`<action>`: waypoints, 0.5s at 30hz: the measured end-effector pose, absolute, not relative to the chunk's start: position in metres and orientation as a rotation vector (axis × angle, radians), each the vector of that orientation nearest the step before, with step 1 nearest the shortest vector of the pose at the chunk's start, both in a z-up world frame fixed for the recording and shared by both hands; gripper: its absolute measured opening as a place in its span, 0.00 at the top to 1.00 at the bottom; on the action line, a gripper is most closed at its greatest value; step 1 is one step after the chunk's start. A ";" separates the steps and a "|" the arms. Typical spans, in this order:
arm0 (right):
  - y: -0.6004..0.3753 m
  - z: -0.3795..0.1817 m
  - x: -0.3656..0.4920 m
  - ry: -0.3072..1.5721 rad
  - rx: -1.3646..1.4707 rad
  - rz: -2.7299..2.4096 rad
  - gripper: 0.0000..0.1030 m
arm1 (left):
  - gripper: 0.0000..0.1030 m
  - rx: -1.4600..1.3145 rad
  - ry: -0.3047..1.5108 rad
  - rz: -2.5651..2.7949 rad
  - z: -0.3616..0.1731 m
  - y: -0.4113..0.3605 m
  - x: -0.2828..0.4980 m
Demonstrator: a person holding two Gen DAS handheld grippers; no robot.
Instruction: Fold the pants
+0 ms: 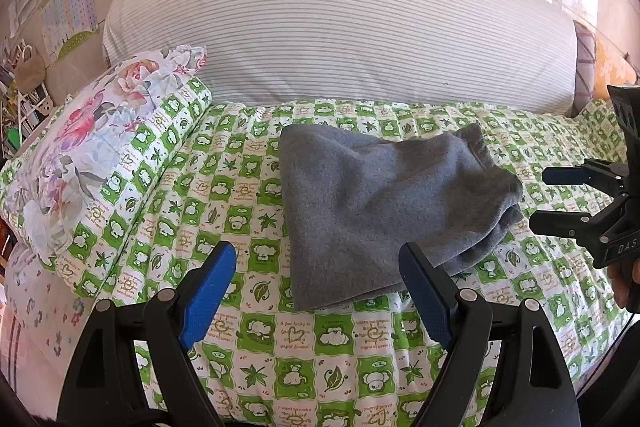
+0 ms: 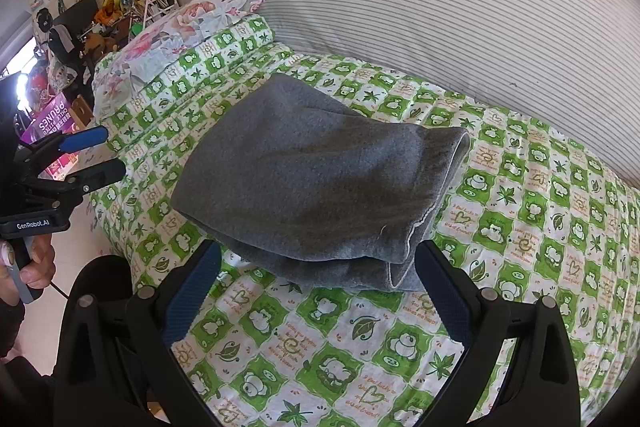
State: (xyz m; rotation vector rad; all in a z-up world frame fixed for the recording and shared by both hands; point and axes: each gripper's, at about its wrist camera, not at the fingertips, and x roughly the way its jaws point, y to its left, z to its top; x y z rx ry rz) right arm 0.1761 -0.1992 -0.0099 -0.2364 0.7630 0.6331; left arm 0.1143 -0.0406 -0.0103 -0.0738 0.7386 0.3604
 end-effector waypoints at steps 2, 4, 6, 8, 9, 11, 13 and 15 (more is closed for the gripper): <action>-0.200 -0.010 0.177 0.763 -0.234 0.635 0.05 | 0.18 -0.074 0.739 0.360 -0.010 -0.041 0.114; -0.200 -0.009 0.177 0.763 -0.230 0.634 0.05 | 0.18 -0.069 0.740 0.358 -0.011 -0.040 0.116; -0.200 -0.009 0.178 0.761 -0.225 0.635 0.05 | 0.18 -0.061 0.743 0.355 -0.011 -0.040 0.119; -0.202 -0.009 0.180 0.761 -0.217 0.637 0.05 | 0.18 -0.057 0.745 0.352 -0.012 -0.039 0.123; -0.203 -0.009 0.180 0.760 -0.213 0.640 0.05 | 0.18 -0.054 0.746 0.352 -0.012 -0.039 0.124; -0.204 -0.010 0.182 0.759 -0.204 0.642 0.05 | 0.18 -0.050 0.750 0.348 -0.012 -0.039 0.128; -0.205 -0.012 0.183 0.758 -0.195 0.645 0.05 | 0.18 -0.039 0.754 0.348 -0.012 -0.041 0.132; -0.209 -0.013 0.184 0.757 -0.183 0.644 0.05 | 0.18 -0.024 0.757 0.346 -0.011 -0.044 0.135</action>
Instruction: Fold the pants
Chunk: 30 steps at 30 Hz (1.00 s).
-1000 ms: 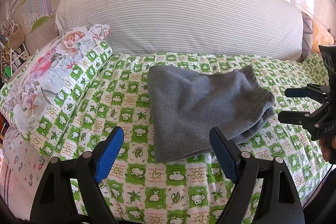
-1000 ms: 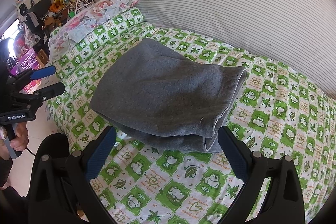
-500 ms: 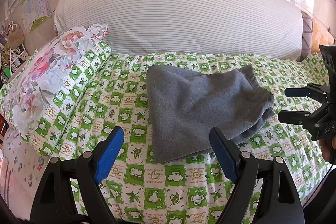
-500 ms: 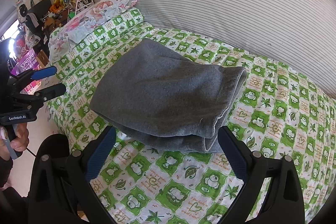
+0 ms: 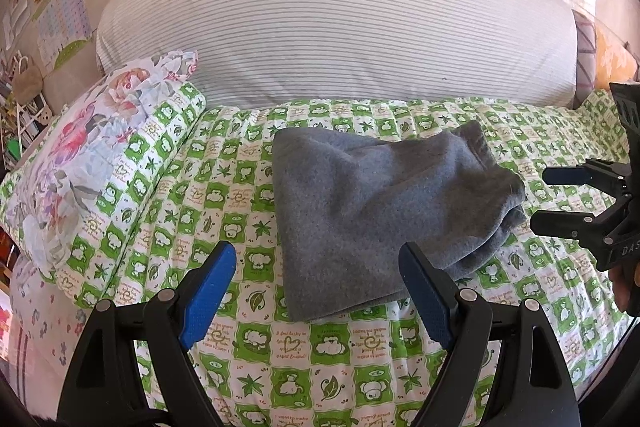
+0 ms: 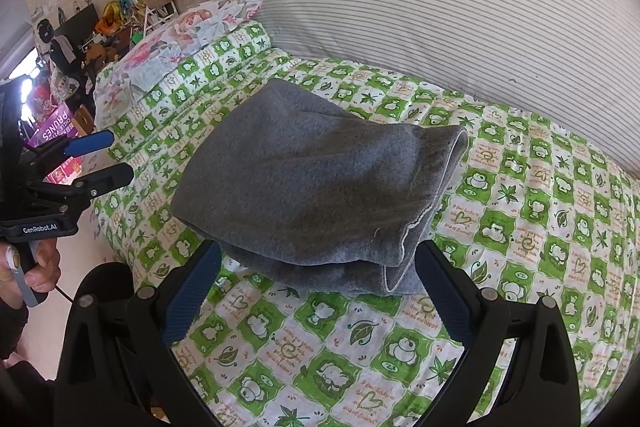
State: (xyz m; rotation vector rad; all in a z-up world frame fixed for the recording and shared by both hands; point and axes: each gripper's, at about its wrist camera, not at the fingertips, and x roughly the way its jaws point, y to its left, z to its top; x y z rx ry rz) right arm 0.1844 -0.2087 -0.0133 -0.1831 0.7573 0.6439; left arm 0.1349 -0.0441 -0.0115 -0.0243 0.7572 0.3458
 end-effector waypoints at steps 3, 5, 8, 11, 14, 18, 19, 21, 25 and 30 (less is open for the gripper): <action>-0.212 -0.016 0.187 0.761 -0.152 0.652 0.05 | 0.18 -0.013 0.759 0.343 -0.010 -0.046 0.139; -0.212 -0.017 0.189 0.763 -0.142 0.655 0.05 | 0.18 -0.006 0.762 0.345 -0.009 -0.047 0.142; -0.213 -0.017 0.189 0.758 -0.136 0.665 0.05 | 0.18 -0.001 0.765 0.347 -0.009 -0.047 0.146; -0.213 -0.016 0.189 0.754 -0.138 0.670 0.05 | 0.18 0.000 0.767 0.344 -0.009 -0.048 0.149; -0.215 -0.015 0.189 0.750 -0.137 0.671 0.05 | 0.18 0.005 0.769 0.339 -0.010 -0.050 0.151; -0.217 -0.015 0.189 0.751 -0.132 0.669 0.05 | 0.18 0.008 0.771 0.335 -0.011 -0.052 0.152; -0.217 -0.015 0.189 0.751 -0.132 0.669 0.05 | 0.18 0.008 0.771 0.335 -0.011 -0.052 0.152; -0.217 -0.015 0.189 0.752 -0.133 0.670 0.05 | 0.18 0.007 0.771 0.336 -0.011 -0.051 0.152; -0.217 -0.015 0.189 0.753 -0.136 0.671 0.05 | 0.18 0.004 0.771 0.337 -0.012 -0.050 0.153; -0.215 -0.017 0.189 0.753 -0.134 0.673 0.05 | 0.19 0.001 0.773 0.340 -0.012 -0.048 0.152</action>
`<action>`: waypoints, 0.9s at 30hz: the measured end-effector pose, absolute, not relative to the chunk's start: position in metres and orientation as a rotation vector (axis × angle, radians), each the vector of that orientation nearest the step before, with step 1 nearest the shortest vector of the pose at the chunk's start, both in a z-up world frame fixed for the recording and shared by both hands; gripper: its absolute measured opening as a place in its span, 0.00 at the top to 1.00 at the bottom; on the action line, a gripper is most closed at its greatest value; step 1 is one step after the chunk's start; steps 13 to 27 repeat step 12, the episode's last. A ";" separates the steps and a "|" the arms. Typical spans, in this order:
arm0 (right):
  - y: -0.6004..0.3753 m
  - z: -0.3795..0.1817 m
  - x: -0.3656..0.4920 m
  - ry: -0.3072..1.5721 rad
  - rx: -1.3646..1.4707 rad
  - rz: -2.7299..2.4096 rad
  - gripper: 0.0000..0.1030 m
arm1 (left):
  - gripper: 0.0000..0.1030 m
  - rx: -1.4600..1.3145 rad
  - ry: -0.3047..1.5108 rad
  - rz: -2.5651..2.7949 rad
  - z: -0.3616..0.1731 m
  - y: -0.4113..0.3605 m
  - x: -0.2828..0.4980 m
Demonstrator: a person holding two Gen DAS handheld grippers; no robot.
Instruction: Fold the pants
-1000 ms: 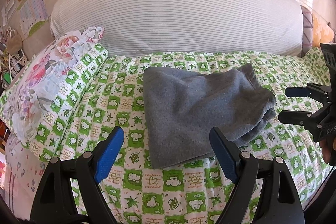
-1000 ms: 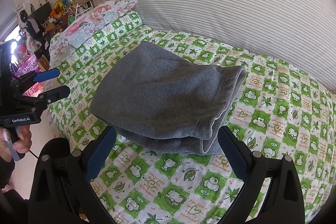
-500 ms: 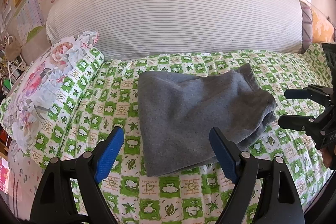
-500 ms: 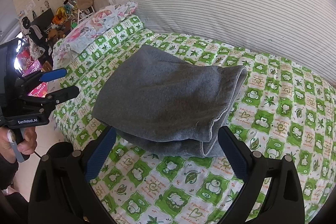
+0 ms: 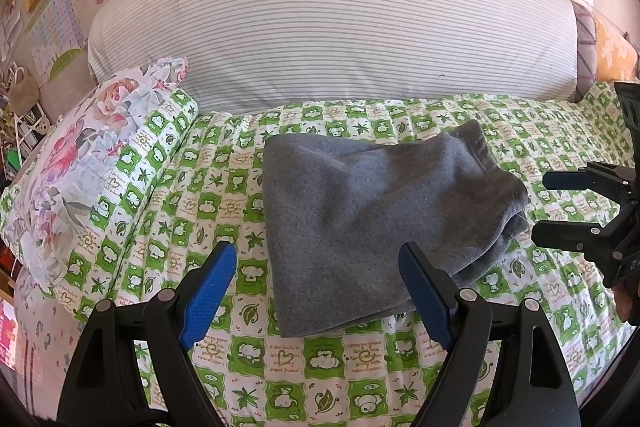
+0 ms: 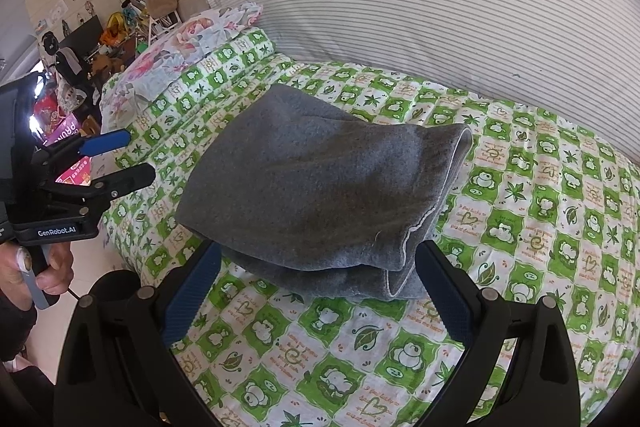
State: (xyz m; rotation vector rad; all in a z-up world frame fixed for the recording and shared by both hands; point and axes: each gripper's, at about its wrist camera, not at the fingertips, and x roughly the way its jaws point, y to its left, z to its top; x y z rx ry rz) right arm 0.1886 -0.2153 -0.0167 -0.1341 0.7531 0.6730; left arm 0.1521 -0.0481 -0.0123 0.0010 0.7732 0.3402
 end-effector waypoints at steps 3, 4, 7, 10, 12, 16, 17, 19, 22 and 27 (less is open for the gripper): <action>-0.214 -0.017 0.189 0.753 -0.131 0.675 0.05 | 0.19 -0.001 0.774 0.344 -0.012 -0.047 0.152; -0.214 -0.017 0.189 0.753 -0.132 0.675 0.05 | 0.19 0.000 0.773 0.343 -0.012 -0.047 0.152; -0.214 -0.017 0.189 0.753 -0.130 0.675 0.05 | 0.19 0.002 0.773 0.344 -0.012 -0.047 0.152; -0.214 -0.017 0.189 0.752 -0.130 0.675 0.05 | 0.18 -0.004 0.780 0.346 -0.013 -0.046 0.153; -0.214 -0.017 0.188 0.750 -0.125 0.672 0.05 | 0.18 -0.023 0.795 0.352 -0.014 -0.043 0.155; -0.214 -0.017 0.188 0.750 -0.125 0.672 0.05 | 0.18 -0.023 0.795 0.352 -0.014 -0.043 0.155; -0.214 -0.017 0.188 0.750 -0.125 0.672 0.05 | 0.18 -0.023 0.795 0.352 -0.014 -0.043 0.155; -0.214 -0.017 0.188 0.750 -0.125 0.672 0.05 | 0.18 -0.023 0.795 0.352 -0.014 -0.043 0.155; -0.214 -0.017 0.188 0.750 -0.125 0.672 0.05 | 0.18 -0.023 0.795 0.352 -0.014 -0.043 0.155; -0.214 -0.017 0.188 0.750 -0.125 0.672 0.05 | 0.18 -0.023 0.795 0.352 -0.014 -0.043 0.155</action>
